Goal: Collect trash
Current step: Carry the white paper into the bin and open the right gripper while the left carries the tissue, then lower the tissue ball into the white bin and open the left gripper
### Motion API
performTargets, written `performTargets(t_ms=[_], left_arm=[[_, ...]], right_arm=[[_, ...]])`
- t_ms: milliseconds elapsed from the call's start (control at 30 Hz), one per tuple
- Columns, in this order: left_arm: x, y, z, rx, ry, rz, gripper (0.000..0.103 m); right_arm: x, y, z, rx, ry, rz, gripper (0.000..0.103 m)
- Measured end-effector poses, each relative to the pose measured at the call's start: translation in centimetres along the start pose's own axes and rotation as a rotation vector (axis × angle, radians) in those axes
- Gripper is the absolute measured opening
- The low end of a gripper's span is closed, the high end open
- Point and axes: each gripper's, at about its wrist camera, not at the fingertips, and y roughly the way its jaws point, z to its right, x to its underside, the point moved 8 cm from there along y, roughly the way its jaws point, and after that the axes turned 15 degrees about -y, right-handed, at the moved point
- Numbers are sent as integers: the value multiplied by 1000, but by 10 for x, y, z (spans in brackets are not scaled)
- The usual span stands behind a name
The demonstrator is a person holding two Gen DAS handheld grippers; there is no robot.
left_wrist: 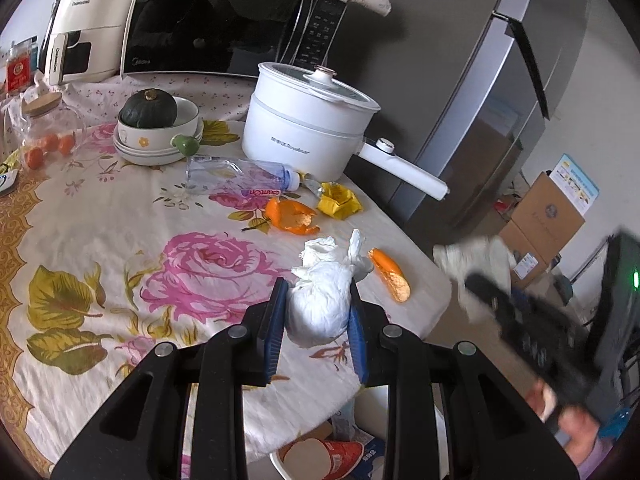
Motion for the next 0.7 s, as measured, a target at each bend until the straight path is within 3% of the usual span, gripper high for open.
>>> performTargets(t_ms=[233, 467, 567, 700], left_arm=[[16, -6, 13, 19, 33, -14, 28], [33, -9, 28, 38, 65, -35, 28], [40, -9, 36, 48, 79, -46, 28], [49, -8, 47, 62, 104, -61, 28]], right_arm=[[65, -22, -5, -22, 19, -85, 34], [103, -45, -9, 17, -3, -77, 74], [112, -50, 3, 64, 20, -69, 82], [116, -60, 26, 205, 18, -41, 92]])
